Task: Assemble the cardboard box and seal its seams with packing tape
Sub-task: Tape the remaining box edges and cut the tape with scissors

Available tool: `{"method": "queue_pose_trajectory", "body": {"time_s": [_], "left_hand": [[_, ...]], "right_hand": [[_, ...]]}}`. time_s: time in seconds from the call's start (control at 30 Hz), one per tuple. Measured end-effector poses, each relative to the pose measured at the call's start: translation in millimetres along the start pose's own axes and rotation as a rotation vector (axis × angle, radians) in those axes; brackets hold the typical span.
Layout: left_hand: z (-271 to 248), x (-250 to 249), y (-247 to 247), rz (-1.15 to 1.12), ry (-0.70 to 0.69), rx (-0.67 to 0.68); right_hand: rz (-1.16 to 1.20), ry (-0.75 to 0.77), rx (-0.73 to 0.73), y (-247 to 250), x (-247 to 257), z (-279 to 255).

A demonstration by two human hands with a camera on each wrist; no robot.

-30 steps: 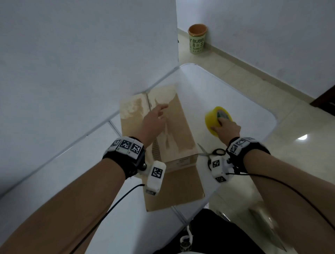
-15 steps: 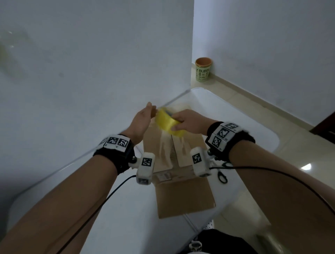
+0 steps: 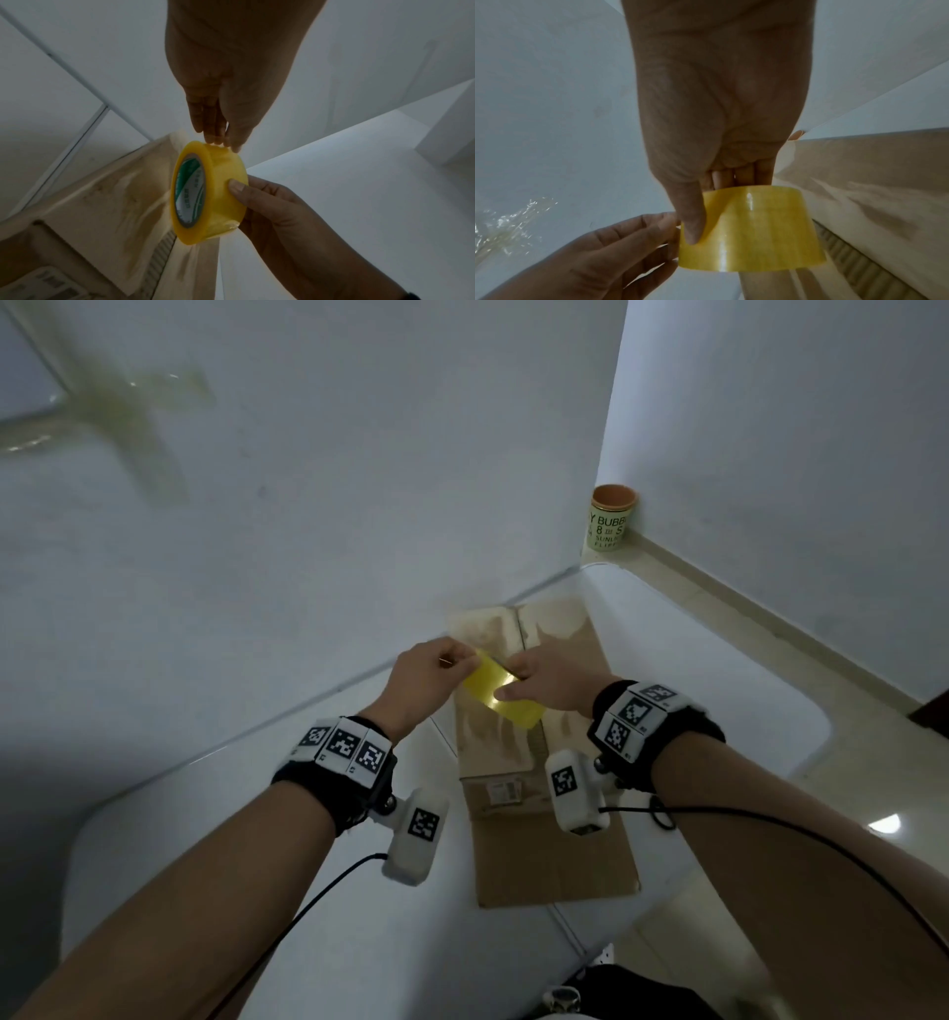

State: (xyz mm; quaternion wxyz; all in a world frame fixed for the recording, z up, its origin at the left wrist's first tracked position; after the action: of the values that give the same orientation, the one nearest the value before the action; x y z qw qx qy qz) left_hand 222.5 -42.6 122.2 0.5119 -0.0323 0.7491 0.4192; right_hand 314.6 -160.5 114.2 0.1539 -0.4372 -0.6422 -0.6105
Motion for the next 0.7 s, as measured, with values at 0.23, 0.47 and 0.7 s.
{"method": "queue_pose_trajectory", "body": {"time_s": [0.23, 0.47, 0.7], "left_hand": [[5.2, 28.6, -7.9, -0.362, 0.193, 0.127], [-14.9, 56.0, -33.1, -0.479, 0.274, 0.223], [-41.3, 69.3, -33.6, -0.540, 0.259, 0.186]], "right_hand": [[0.055, -0.044, -0.003, -0.4, 10.7, -6.9], [-0.063, -0.136, 0.040, -21.2, 2.4, -24.8], [-0.356, -0.238, 0.181, -25.2, 2.3, -46.5]]}}
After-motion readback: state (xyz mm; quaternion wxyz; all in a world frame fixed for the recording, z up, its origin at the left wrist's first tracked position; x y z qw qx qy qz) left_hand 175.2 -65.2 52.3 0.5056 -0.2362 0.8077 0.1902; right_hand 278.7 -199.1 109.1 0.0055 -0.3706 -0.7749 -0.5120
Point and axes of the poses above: each hand's wrist, its own z-axis towards the middle knuckle, its own y-axis out of the back of the hand, x = y × z, the point moved 8 cm from there along z, towards the middle knuckle, and after that the axes turned 8 degrees about y, right-handed, at the moved point
